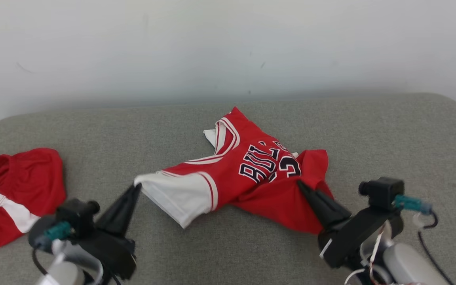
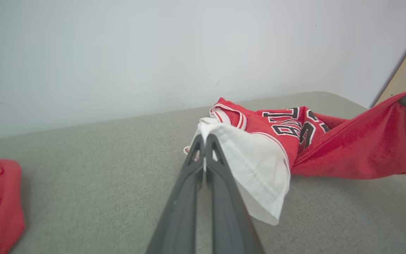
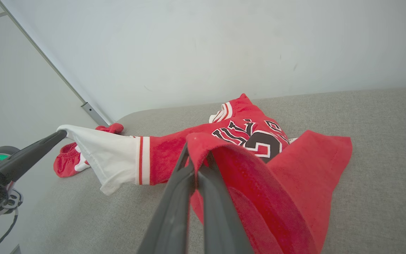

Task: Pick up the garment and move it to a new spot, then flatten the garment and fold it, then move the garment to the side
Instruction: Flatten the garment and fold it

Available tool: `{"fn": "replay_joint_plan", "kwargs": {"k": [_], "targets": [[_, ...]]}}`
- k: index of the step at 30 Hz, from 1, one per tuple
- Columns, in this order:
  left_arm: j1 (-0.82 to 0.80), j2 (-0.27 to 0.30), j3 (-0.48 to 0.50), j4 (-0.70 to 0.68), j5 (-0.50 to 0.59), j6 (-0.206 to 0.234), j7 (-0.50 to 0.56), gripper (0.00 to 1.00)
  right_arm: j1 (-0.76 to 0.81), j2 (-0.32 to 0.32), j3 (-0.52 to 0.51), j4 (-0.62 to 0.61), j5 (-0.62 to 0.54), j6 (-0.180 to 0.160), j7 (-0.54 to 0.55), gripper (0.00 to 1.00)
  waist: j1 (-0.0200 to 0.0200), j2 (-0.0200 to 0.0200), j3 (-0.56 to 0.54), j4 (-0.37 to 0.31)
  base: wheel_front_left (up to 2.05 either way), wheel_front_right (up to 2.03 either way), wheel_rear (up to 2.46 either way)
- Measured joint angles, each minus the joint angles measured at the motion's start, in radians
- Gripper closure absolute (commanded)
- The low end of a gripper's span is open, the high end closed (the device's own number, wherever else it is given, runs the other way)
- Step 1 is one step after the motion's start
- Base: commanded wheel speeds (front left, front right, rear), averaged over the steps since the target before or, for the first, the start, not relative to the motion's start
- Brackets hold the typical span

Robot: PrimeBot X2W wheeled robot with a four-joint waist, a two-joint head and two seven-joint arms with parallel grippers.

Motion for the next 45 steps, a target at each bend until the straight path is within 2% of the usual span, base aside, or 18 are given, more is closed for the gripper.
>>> {"fn": "replay_joint_plan", "kwargs": {"k": [4,9,13,16,18,21,25,27,31,36,40,43,45], "targets": [[-0.076,0.064,0.008,-0.077,0.003,-0.015,0.067,1.0,-0.071,-0.055,0.0,-0.016,0.036,0.0,0.036,1.0,0.0,0.0,0.018,-0.005,0.0,0.0,0.0],[-0.227,0.117,0.016,-0.123,-0.029,-0.039,0.132,1.0,-0.218,-0.112,0.004,0.0,0.101,0.0,0.072,1.0,0.0,0.0,0.053,-0.012,0.0,0.0,0.0],[-0.372,0.152,-0.005,-0.106,-0.062,-0.046,0.176,1.0,-0.37,-0.187,0.023,0.053,0.083,0.0,0.075,1.0,0.0002,0.0001,0.094,-0.019,0.0,0.0,0.0],[-0.483,0.148,-0.026,-0.083,-0.146,-0.05,0.189,1.0,-0.482,-0.206,0.047,0.101,0.102,0.0,0.075,1.0,0.0002,0.0,0.13,-0.023,0.0,0.0,0.0],[-0.567,0.176,-0.066,-0.052,-0.146,-0.052,0.212,1.0,-0.567,-0.216,0.058,0.141,0.125,0.0,0.072,1.0,0.0004,0.0001,0.156,-0.027,0.0,0.0,0.0],[-0.68,0.163,-0.062,0.014,-0.243,-0.051,0.227,1.0,-0.693,-0.231,0.084,0.201,0.159,0.0,0.066,1.0,0.0003,0.0,0.197,-0.034,0.0,0.0,0.0],[-0.842,0.109,0.014,0.151,-0.365,-0.051,0.26,1.0,-0.862,-0.262,0.124,0.28,0.197,0.0,0.051,1.0,0.0004,0.0001,0.261,-0.041,0.0,0.0,0.0],[-0.938,0.102,0.008,0.207,-0.344,-0.051,0.283,1.0,-0.95,-0.274,0.151,0.315,0.208,0.0,0.043,1.0,0.0005,0.0001,0.297,-0.043,0.0,0.0,0.0],[-1.121,0.053,0.001,0.307,-0.332,-0.051,0.322,1.0,-1.111,-0.312,0.189,0.388,0.223,0.0,0.021,1.0,0.0006,0.0002,0.372,-0.045,0.0,0.0,0.0],[-1.324,0.008,-0.004,0.427,-0.302,-0.047,0.325,1.0,-1.296,-0.332,0.244,0.471,0.217,0.0,-0.02,1.0,0.0005,0.0002,0.466,-0.042,0.0,0.0,0.0],[-1.453,-0.019,-0.016,0.508,-0.274,-0.047,0.296,1.0,-1.427,-0.341,0.297,0.543,0.198,0.0,-0.059,1.0,0.0006,0.0002,0.535,-0.037,0.0,0.0,0.0],[-1.57,-0.041,-0.013,0.579,-0.256,-0.048,0.232,1.0,-1.535,-0.34,0.34,0.626,0.179,0.0,-0.097,1.0,0.0005,0.0002,0.59,-0.03,0.0,0.0,0.0],[-1.594,-0.05,-0.016,0.599,-0.255,-0.048,0.229,1.0,-1.559,-0.337,0.347,0.651,0.178,0.0,-0.106,1.0,0.0005,0.0002,0.6,-0.028,0.0,0.0,0.0]]}}
